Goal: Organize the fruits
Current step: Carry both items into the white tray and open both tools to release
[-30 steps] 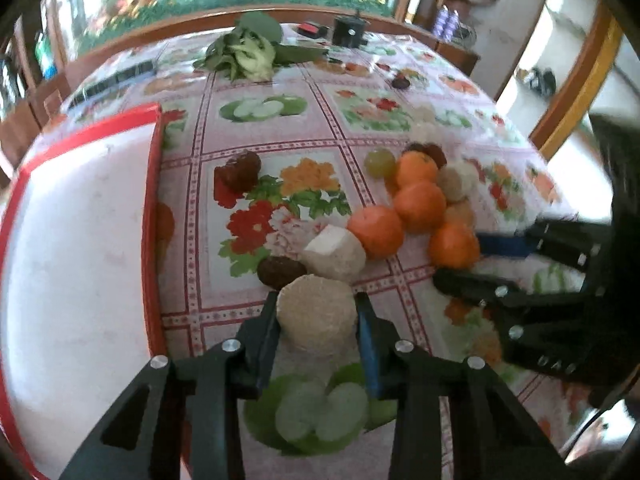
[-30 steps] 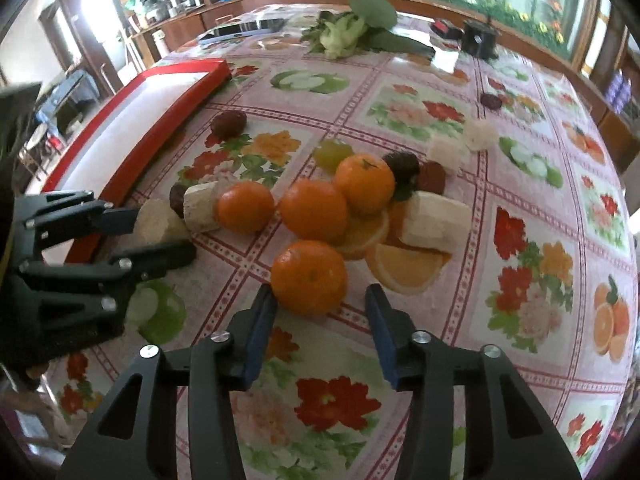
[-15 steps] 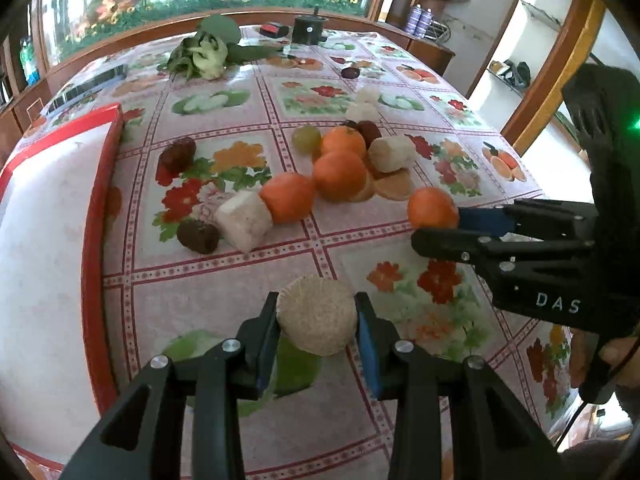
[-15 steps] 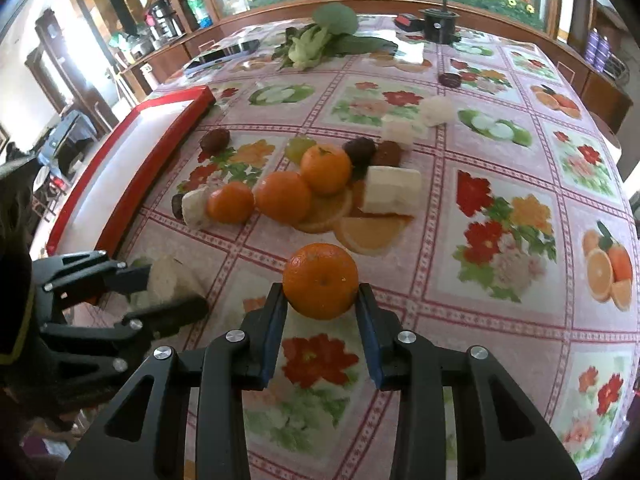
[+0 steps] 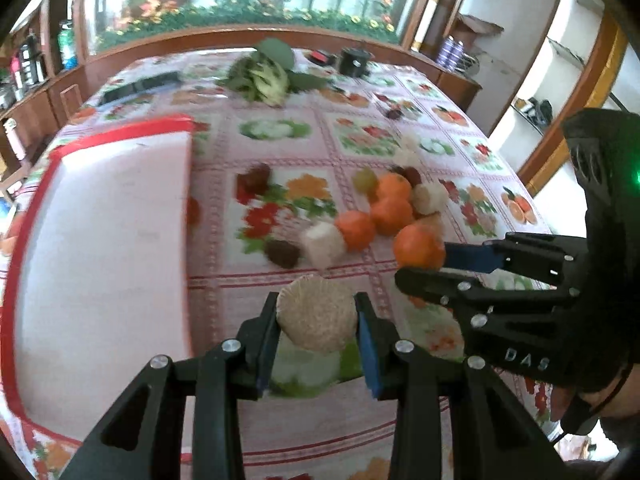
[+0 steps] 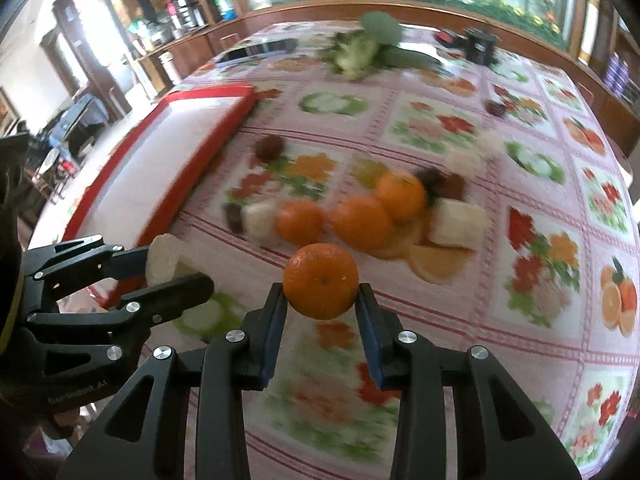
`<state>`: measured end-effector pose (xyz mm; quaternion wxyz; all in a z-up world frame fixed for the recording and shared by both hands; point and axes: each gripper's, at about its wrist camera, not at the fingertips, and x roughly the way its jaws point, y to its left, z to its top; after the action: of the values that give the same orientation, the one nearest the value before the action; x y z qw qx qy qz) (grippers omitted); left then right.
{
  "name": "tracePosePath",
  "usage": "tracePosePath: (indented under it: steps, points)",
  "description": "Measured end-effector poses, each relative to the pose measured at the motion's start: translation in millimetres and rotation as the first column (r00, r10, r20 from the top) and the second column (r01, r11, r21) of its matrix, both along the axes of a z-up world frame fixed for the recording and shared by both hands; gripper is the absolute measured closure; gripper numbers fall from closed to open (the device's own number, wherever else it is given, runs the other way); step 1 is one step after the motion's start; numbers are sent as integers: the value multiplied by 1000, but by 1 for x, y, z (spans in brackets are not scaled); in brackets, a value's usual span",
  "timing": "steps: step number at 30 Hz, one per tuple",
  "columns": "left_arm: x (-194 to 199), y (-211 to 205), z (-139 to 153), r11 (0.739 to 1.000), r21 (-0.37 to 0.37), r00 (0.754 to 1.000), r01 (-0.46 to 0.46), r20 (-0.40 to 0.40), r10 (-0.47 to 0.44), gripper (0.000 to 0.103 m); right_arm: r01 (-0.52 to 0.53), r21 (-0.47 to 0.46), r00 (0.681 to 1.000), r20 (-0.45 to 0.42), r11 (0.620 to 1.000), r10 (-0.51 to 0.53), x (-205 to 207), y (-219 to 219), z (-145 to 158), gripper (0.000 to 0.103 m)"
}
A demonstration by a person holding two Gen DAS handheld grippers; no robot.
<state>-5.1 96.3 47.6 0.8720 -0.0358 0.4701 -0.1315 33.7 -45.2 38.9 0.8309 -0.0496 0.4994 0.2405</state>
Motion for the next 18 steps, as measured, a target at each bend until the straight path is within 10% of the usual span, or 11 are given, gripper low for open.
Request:
tracePosePath:
  steps: [18]
  points:
    - [-17,143,-4,952,48,953,-303,-10,304,65,-260,15,966,-10,966,260,-12,145,9,69]
